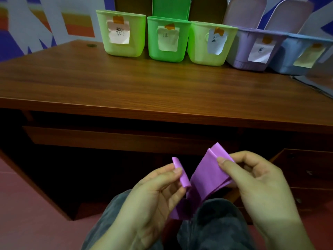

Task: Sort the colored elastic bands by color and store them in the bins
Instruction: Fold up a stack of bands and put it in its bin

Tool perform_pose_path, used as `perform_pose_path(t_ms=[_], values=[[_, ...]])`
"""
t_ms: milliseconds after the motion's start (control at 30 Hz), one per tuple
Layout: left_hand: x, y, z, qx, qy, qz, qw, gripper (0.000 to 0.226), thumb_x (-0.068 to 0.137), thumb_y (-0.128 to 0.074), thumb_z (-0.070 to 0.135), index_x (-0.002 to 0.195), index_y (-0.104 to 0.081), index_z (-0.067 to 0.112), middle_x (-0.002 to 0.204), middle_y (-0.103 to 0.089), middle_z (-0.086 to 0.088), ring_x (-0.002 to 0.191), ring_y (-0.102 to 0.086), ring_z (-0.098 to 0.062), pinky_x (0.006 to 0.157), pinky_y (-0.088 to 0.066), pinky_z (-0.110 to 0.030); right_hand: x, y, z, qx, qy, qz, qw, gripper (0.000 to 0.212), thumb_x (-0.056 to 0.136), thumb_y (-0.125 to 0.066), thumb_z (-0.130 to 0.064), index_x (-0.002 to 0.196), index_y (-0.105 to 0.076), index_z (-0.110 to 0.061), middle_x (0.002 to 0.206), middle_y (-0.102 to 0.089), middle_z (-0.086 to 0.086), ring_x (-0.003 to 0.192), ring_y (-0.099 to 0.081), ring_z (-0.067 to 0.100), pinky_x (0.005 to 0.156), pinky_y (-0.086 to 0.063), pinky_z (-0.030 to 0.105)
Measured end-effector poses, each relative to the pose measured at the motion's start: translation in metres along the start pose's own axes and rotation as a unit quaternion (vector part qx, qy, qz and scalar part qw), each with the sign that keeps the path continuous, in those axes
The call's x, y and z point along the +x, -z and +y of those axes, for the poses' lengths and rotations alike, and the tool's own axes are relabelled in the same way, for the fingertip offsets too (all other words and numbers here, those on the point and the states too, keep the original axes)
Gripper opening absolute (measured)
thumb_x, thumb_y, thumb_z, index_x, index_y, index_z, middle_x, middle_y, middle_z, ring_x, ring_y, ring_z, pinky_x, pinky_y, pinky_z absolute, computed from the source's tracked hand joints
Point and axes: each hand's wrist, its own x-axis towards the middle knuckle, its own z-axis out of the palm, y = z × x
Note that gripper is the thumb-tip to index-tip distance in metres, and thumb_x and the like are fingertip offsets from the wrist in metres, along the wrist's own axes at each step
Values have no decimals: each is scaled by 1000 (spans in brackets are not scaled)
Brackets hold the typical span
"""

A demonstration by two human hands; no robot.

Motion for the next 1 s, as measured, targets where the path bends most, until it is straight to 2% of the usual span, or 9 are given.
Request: perform_pose_path(t_ms=[100,200,300,433,500,700,767,867,1000], values=[[-6,-20,1,-10,-18,-35,999,13,72,-66,4,78,-75,10,77,-72,-6,65,-69,-13,59,-57,-25,1,-2,0,-34,30,1,999,8,77,-70,-15,74,-69,-22,60,-62,18,53,-49,15,50,-36,24],[-13,-38,4,-20,-20,-1,1000,21,57,-64,2,78,-65,4,60,-67,-9,47,-63,-12,46,-53,-19,0,-9,2,-41,46,-15,998,8,75,-72,-14,73,-69,-21,59,-64,14,50,-51,14,49,-39,22],[-13,-45,5,-10,-19,15,1000,26,58,-63,1,84,-64,0,64,-69,-14,47,-64,-12,43,-51,-18,-2,-17,5,-36,43,-46,997,11,74,-73,-8,68,-69,-16,59,-63,15,48,-50,9,45,-40,16],[-13,-45,3,-17,-6,14,1000,42,60,-63,1,101,-63,-8,93,-70,-27,58,-69,-17,47,-53,-20,-3,-20,11,-31,39,-58,997,14,75,-72,-3,66,-69,-13,60,-65,13,50,-54,9,48,-43,15],[-13,-44,2,-21,-5,12,1000,43,59,-64,2,101,-63,-8,92,-70,-25,60,-69,-17,50,-55,-21,-3,-20,12,-32,42,-59,997,13,75,-72,-4,68,-70,-15,61,-65,12,52,-54,10,50,-44,17],[-14,-43,4,-43,-2,29,999,55,59,-66,4,111,-59,-11,106,-66,-29,78,-67,-23,68,-56,-23,-5,-22,12,-19,48,-60,997,14,75,-72,-3,67,-69,-14,60,-67,5,52,-56,6,51,-45,15],[-15,-44,3,-49,-5,24,999,49,61,-65,3,107,-62,-11,101,-68,-28,70,-68,-19,64,-56,-22,-6,-22,11,-13,44,-56,997,15,75,-71,-2,64,-69,-12,59,-67,5,50,-55,5,49,-44,14],[-16,-43,4,-42,-9,19,999,33,60,-64,2,92,-66,-6,76,-70,-19,57,-67,-15,55,-57,-21,-6,-22,11,-12,42,-47,998,15,75,-71,-2,64,-68,-11,59,-66,8,49,-54,6,48,-44,14],[-16,-45,6,-34,-7,33,999,25,60,-63,1,84,-66,-2,68,-68,-15,53,-66,-14,50,-54,-20,-6,-22,10,-12,36,-48,998,12,75,-71,-3,65,-68,-10,59,-65,11,49,-54,8,47,-43,14]])
